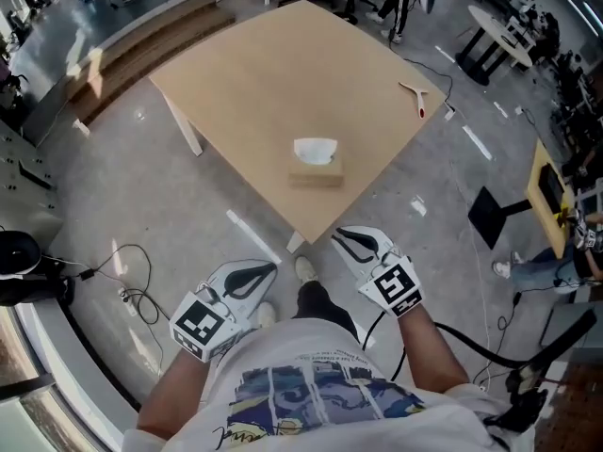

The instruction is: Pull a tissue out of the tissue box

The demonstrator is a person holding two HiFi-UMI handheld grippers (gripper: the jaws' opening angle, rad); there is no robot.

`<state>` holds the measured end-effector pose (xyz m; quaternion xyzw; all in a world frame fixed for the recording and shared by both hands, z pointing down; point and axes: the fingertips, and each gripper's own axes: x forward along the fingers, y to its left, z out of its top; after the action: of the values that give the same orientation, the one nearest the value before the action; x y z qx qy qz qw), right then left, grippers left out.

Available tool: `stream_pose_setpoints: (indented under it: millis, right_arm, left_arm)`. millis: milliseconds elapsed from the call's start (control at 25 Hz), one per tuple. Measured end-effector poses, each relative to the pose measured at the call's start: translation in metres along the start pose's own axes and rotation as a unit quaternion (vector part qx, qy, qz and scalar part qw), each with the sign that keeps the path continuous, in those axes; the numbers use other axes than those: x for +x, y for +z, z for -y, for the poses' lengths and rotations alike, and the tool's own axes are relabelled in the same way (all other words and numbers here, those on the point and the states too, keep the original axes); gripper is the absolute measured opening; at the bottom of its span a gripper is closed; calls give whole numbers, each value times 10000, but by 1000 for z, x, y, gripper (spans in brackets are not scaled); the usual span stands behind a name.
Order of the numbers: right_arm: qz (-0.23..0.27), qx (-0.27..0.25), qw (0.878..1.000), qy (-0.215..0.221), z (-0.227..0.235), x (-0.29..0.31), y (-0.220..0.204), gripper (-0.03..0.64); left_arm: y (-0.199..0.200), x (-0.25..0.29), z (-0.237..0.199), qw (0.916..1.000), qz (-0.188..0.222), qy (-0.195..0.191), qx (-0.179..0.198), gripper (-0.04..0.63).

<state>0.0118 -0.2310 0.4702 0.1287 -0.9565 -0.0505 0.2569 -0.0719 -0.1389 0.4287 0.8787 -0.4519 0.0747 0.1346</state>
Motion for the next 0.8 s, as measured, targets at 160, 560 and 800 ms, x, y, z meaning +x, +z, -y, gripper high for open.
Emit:
stream_pose_setpoints:
  millis: [160, 560, 800]
  right_arm:
    - [-139, -12, 9997, 207, 58, 24, -15, 60]
    - [-440, -124, 9958, 790, 158, 96, -50, 87]
    - [-601, -208, 9909, 1184, 190, 135, -72, 102]
  left_arm:
    - [17, 30, -26, 9995, 41, 310, -50, 5]
    - [40, 85, -75, 9957, 146, 896, -195, 5]
    - [44, 98, -92, 9895, 93, 1371, -440, 5]
